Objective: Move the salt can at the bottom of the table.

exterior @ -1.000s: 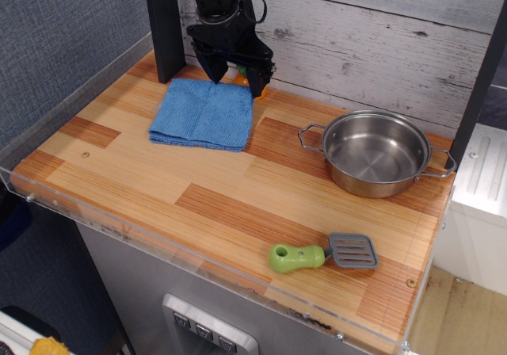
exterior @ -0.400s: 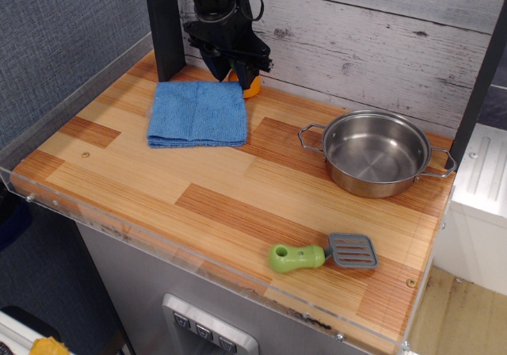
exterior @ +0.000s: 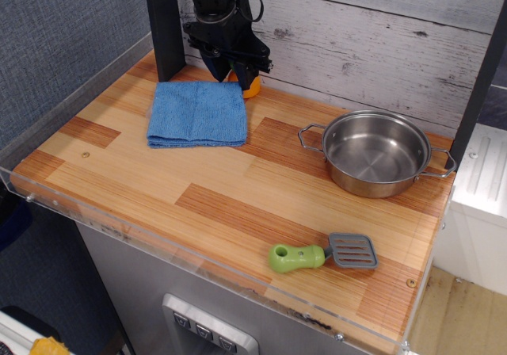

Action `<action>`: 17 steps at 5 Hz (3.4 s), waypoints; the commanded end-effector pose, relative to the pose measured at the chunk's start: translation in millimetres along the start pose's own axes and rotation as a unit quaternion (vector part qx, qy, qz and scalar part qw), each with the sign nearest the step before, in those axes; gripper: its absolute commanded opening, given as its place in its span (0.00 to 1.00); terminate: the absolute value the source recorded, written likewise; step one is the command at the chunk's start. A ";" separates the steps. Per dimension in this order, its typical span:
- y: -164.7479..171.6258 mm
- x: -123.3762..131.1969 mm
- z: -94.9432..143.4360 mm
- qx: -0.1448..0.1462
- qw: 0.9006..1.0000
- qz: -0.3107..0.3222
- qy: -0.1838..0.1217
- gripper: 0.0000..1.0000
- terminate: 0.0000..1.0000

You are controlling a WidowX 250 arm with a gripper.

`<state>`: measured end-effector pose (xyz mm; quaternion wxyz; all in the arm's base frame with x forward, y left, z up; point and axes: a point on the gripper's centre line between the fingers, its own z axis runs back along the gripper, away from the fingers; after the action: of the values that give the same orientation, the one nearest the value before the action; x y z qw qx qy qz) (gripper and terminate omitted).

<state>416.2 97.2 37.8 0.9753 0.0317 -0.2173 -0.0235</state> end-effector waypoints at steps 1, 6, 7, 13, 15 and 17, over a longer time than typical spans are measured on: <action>0.6 20.4 37.2 0.003 0.999 -0.008 -0.040 0.00 0.00; -39.4 2.2 149.2 -0.031 0.996 -0.057 -0.057 0.00 0.00; -35.7 -25.6 165.9 -0.035 0.996 -0.069 -0.041 0.00 0.00; -41.0 -138.2 103.7 -0.053 0.985 -0.163 0.024 0.00 0.00; -46.5 -147.4 88.7 -0.059 0.987 -0.147 0.031 0.00 0.00; -45.8 -147.6 84.8 -0.064 0.989 -0.134 0.026 0.00 0.00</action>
<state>242.7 51.5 42.5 0.9703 -0.0065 -0.1755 -0.1666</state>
